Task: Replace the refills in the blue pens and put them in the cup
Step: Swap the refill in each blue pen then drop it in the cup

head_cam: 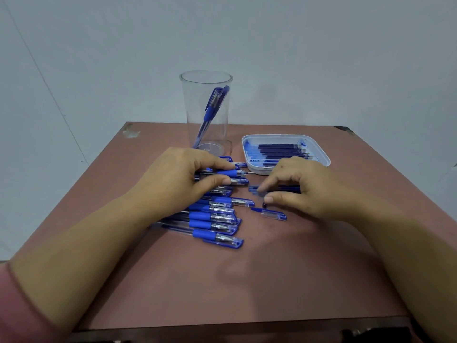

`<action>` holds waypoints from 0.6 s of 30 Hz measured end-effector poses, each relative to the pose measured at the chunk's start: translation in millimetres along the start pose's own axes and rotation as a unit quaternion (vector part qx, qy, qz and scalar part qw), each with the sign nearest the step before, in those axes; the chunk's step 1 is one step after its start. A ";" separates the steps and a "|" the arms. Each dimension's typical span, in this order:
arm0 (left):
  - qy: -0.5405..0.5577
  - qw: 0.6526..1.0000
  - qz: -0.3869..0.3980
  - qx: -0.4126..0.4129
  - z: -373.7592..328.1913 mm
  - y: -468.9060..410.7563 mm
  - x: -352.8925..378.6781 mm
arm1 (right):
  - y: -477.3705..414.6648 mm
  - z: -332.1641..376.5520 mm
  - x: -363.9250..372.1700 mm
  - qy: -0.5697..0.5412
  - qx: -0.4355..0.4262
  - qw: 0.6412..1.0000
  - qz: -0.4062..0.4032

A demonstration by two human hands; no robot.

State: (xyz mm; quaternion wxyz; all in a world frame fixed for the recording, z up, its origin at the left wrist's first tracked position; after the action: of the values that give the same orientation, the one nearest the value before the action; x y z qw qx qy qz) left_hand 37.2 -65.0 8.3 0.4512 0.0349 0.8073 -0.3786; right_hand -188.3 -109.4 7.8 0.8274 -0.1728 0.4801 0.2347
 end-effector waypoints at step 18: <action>0.007 1.000 0.001 0.001 -0.6 1.1 0.9 | 0.7 15.4 0.5 -0.171 0.003 0.976 -0.132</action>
State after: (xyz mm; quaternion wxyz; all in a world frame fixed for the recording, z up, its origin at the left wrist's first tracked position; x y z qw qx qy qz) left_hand 36.7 -64.1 7.2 0.4457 0.0390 0.8104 -0.3784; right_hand -177.5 -100.8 14.8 0.9214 -0.1898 0.3051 0.1480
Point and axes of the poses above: each hand's wrist, its own y-axis away from the middle knuckle, its own x-axis out of the palm, z = x × y, the point moved 3 cm from there along -y, towards the middle knuckle, and after that the axes turned 14 degrees about x, right-handed, at the moved point
